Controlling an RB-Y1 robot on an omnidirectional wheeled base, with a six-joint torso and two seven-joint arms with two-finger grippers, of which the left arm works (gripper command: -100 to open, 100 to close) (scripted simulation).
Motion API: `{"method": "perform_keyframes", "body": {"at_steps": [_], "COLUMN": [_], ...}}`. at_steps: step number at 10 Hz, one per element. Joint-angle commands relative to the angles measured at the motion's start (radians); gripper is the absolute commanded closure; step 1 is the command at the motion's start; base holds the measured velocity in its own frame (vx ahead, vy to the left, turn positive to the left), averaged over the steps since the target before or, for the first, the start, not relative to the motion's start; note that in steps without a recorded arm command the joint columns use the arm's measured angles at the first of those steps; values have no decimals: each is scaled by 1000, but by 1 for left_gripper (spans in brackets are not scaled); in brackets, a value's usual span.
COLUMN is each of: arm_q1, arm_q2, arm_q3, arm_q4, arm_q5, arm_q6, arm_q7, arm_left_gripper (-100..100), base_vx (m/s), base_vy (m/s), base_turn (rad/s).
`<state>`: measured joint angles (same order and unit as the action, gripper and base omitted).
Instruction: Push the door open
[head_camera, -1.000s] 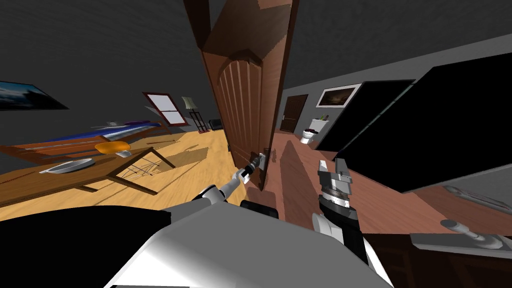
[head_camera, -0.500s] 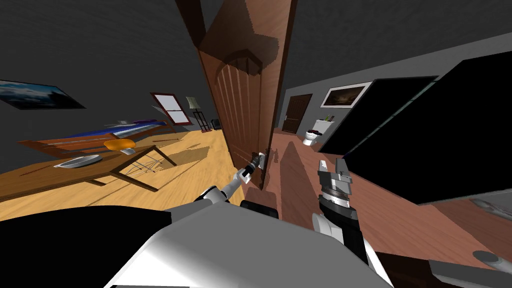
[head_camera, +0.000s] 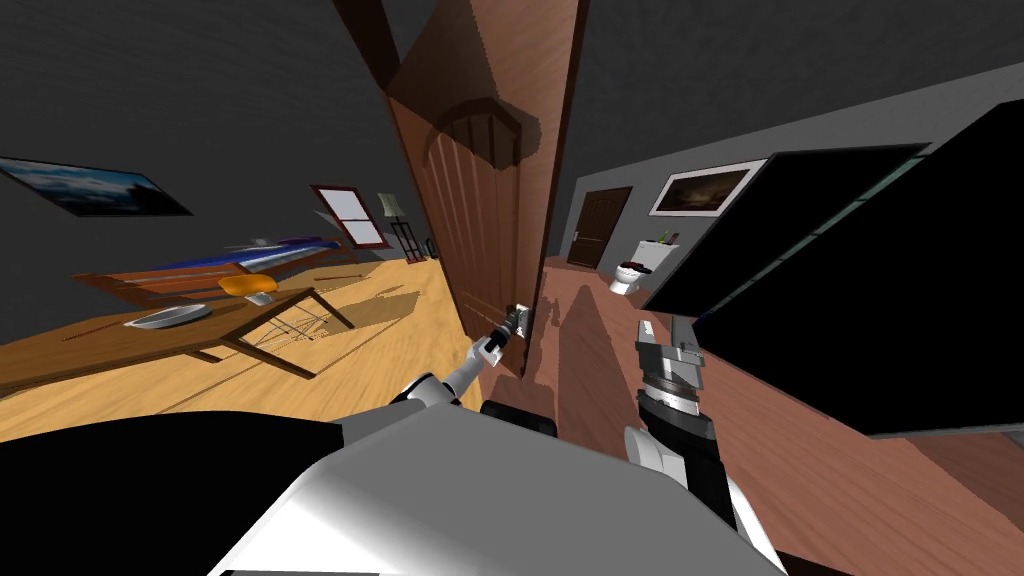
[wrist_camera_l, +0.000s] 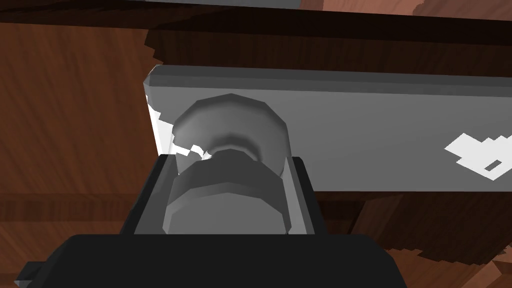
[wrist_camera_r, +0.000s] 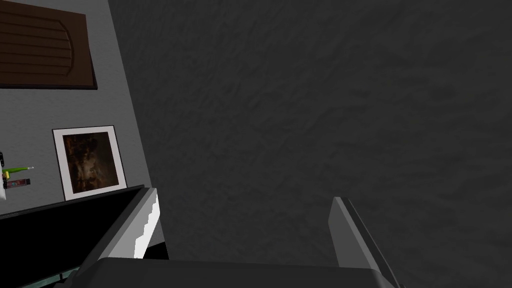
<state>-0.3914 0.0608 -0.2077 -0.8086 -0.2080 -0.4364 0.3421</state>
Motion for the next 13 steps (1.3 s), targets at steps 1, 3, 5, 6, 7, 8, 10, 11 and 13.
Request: {"method": "perform_keyframes", "body": {"at_steps": [1,3,5,6,7,8,10,11,13], "arm_q1": [0,0,1,1,1,1,1,2,2], "arm_q2": [5,11,18,21,24,26,30,33,37], "arm_q3": [12,28,50,63,76,84,106,121,145], "arm_q4": [1,3,5,7,8,9,11,13,16], "arm_q5": [3,8,14,18,22,24,30,35,41], "arm_q6": [0,1,2,2,2,3,3,4,5], "arm_q7": [-5,-13,-23,-29,-35,-38,-48,-55,-66], "arm_left_gripper": [100,100,100,100,100,100,100,100,100], "base_vx": [107,172,171,191,216,161,149,126,119], "base_vy": [-72,-122,-156,-156,-160,-146,-144,-164,-117], "base_turn": [24,48,56,47,82,41,51,84,73]}}
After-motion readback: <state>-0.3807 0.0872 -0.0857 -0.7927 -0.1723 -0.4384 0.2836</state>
